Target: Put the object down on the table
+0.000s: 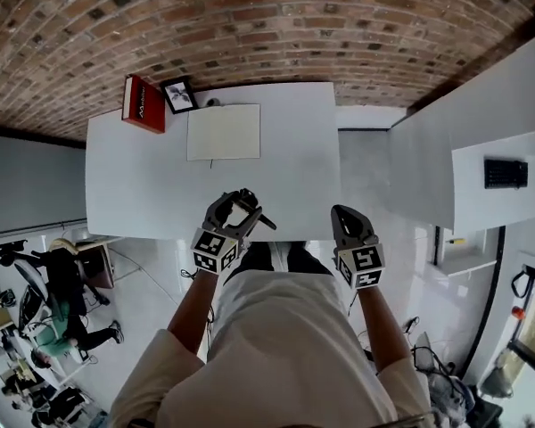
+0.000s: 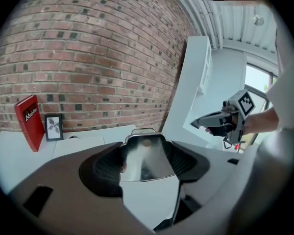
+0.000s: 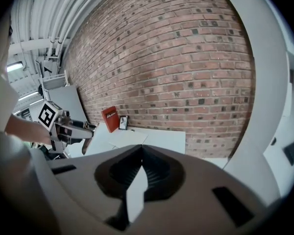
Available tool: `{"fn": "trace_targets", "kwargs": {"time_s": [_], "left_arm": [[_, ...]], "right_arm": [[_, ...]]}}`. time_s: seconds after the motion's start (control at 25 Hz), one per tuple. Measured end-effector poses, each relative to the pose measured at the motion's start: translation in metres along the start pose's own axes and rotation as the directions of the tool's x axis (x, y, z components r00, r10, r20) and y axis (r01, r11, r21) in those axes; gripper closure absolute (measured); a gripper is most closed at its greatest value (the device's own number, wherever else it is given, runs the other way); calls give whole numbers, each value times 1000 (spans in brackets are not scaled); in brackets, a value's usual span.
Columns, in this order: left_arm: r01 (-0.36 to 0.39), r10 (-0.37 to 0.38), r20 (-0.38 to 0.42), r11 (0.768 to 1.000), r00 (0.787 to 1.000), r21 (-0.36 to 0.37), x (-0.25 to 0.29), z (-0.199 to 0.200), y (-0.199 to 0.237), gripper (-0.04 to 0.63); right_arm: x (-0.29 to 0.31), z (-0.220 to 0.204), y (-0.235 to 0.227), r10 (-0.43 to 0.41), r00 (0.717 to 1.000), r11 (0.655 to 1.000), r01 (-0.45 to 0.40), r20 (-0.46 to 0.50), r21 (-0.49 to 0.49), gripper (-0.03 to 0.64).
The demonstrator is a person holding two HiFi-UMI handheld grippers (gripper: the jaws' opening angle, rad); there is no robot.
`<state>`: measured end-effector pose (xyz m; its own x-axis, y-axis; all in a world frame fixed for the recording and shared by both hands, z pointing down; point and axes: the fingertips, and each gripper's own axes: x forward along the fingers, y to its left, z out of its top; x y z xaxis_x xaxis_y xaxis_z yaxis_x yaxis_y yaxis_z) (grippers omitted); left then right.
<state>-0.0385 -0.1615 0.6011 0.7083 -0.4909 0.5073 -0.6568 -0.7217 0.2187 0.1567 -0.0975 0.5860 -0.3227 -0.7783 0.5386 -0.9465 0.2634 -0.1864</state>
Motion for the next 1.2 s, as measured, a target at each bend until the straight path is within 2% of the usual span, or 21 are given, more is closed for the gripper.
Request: {"fn": "trace_targets", "kwargs": {"time_s": [0.36, 0.6, 0.88, 1.2], "left_arm": [[102, -90, -169, 992, 982, 69, 68, -49, 39, 316], [145, -107, -279, 982, 954, 118, 104, -91, 59, 316], [201, -120, -389, 964, 913, 173, 141, -131, 63, 316], [254, -101, -489, 932, 867, 258, 172, -169, 70, 316]], "right_arm": [[25, -22, 1, -110, 992, 990, 115, -60, 86, 614], [44, -44, 5, -149, 982, 982, 161, -118, 97, 614], [64, -63, -1, -193, 973, 955, 217, -129, 204, 614], [79, -85, 10, -179, 966, 950, 219, -188, 223, 614]]}}
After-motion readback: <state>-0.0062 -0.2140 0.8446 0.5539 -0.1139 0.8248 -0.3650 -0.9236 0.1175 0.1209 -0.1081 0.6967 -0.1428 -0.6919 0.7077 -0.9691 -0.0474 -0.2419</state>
